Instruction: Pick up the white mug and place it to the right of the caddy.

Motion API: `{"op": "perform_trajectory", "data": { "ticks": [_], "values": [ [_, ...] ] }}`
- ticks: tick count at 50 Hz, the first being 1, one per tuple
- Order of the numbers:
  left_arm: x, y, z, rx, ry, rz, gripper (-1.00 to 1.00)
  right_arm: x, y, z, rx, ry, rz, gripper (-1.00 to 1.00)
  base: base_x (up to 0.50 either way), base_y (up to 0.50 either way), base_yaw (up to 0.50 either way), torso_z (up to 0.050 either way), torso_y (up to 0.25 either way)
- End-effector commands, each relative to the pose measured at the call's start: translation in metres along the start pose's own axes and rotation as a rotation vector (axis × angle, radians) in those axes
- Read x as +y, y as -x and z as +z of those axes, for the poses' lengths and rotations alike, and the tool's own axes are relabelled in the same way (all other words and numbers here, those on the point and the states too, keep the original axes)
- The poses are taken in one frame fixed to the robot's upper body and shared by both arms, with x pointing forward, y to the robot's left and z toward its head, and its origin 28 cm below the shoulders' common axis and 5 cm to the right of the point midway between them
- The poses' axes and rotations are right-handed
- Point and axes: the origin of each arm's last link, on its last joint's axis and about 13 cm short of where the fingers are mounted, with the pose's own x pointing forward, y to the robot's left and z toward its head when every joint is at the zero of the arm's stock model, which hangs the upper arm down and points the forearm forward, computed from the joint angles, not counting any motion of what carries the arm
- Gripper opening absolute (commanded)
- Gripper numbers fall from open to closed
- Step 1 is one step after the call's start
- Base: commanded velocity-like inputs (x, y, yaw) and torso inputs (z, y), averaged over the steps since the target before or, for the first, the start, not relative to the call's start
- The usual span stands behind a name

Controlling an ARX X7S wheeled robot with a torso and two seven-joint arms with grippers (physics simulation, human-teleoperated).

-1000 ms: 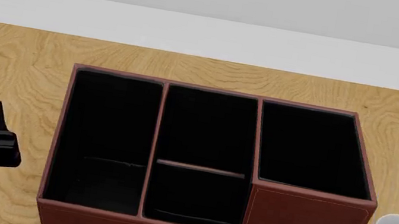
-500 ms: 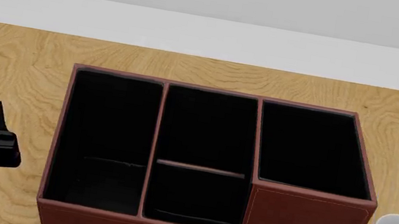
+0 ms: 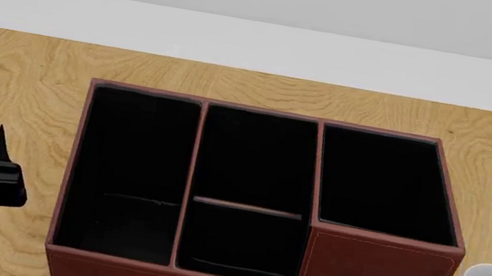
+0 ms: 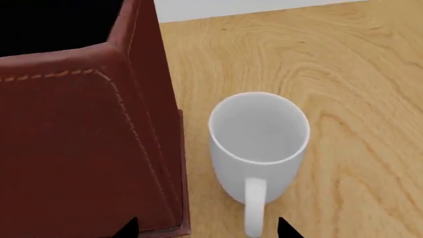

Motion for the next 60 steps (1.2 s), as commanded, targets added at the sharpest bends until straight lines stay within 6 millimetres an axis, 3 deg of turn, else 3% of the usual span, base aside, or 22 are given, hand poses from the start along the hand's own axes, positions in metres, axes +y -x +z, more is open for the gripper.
{"op": "perform_trajectory", "data": {
  "ticks": [1, 60],
  "values": [
    [0.0, 0.001, 0.0, -0.001, 0.0, -0.001, 1.0, 0.004, 0.009, 0.003, -0.022, 0.01, 0.016, 1.0, 0.0, 0.0, 0.0, 0.0, 0.0],
    [-0.001, 0.001, 0.0, -0.001, 0.002, -0.008, 1.0, 0.026, 0.023, 0.007, -0.137, -0.004, 0.127, 1.0, 0.0, 0.0, 0.0, 0.0, 0.0]
  ]
}}
